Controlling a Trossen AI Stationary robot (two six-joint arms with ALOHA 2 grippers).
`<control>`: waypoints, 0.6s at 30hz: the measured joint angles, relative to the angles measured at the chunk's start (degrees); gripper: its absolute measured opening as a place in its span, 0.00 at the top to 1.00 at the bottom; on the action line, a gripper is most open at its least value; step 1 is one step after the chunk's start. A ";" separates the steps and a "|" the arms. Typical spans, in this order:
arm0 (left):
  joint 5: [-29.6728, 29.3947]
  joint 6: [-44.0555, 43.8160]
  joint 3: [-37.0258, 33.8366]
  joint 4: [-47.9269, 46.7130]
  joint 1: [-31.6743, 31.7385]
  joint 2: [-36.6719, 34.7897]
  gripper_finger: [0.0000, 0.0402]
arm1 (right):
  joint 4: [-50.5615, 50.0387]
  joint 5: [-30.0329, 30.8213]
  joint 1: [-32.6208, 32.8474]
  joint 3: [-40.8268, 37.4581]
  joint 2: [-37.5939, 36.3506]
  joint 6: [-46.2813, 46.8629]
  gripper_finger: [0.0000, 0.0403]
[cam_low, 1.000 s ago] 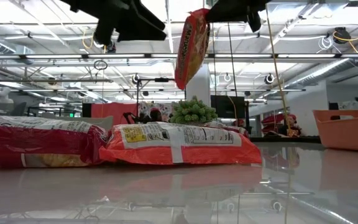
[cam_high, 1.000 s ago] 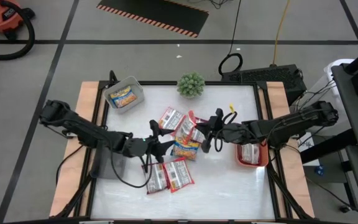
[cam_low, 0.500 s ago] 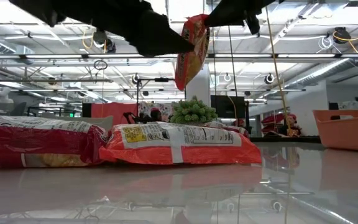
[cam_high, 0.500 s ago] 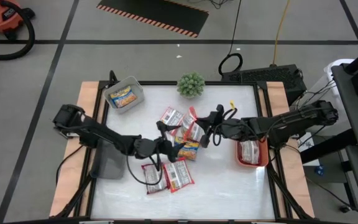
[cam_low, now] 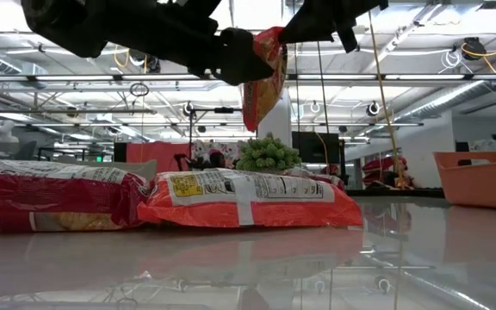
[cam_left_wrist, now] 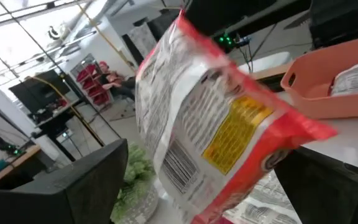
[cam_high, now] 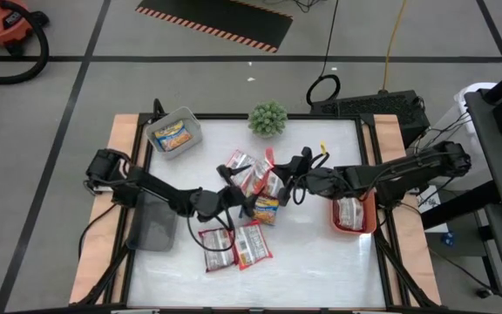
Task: Sort Maruchan noodles
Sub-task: Put the orange bag into the black bin
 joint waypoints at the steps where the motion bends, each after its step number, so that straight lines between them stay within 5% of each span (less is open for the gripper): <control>1: 0.04 -0.94 0.00 -0.44 0.22 0.00 0.02 | 0.65 -0.06 0.00 0.00 -0.01 -0.09 1.00; 10: -0.28 -2.24 0.00 -1.07 0.51 0.00 0.04 | 3.11 -3.06 0.07 0.00 -0.04 -0.52 1.00; 18: -0.32 0.31 0.02 -0.87 0.12 -0.02 0.30 | 2.88 -3.06 0.11 0.00 -0.04 -1.00 1.00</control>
